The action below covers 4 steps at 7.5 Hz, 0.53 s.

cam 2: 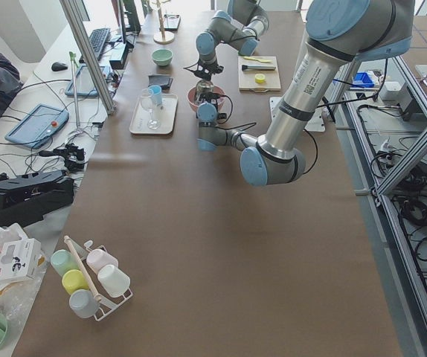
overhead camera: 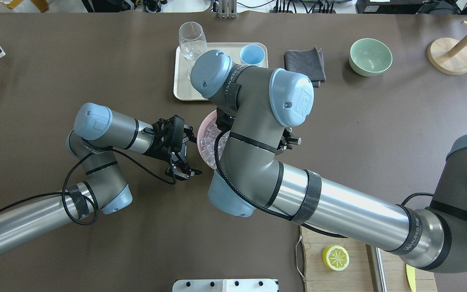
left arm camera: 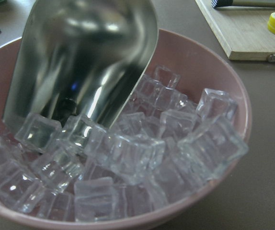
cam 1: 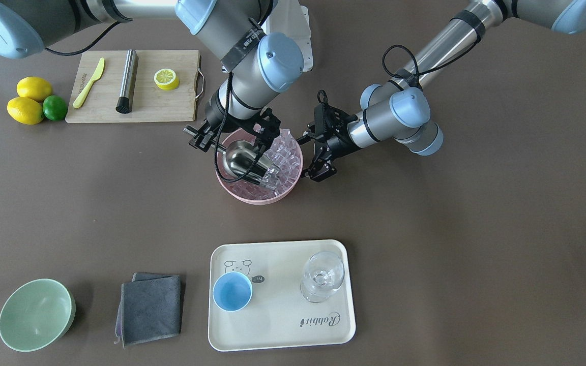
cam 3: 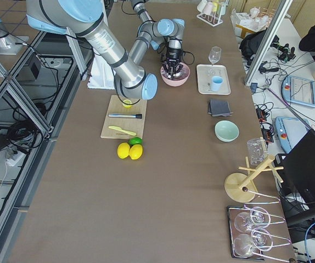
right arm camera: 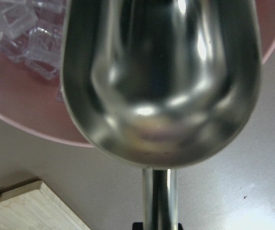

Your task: Put ice in cup with scoop

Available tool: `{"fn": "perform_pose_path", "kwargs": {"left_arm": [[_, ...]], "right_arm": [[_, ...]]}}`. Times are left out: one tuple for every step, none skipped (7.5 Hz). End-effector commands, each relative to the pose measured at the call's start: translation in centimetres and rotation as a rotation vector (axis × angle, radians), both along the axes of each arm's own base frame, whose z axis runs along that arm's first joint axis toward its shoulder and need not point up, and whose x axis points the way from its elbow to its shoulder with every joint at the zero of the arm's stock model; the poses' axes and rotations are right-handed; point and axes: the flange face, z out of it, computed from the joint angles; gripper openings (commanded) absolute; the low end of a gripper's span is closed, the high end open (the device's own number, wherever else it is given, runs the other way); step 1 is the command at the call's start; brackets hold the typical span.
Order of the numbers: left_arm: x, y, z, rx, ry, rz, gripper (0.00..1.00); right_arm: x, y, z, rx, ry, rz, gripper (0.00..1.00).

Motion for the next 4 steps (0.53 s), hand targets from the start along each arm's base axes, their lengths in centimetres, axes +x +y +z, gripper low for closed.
{"fn": "perform_pose_path", "kwargs": {"left_arm": [[-2.2,-3.2,1.2,-0.021,-0.042,0.005,0.97],[-4.0,-5.7,1.8,0.003,-0.074,0.015,0.97],[-3.7,-7.0,0.1,0.001,-0.101,0.018,0.96],[-3.1,-7.5,-0.9,-0.001,-0.109,0.019,0.95]], "right_arm": [[1.8,1.3,0.9,-0.001,-0.040,0.005,0.00],[2.6,1.8,1.2,-0.002,-0.055,0.029,0.00],[3.4,2.3,1.3,-0.002,-0.072,0.051,0.00],[3.7,2.6,1.7,-0.006,-0.084,0.064,0.00]]}}
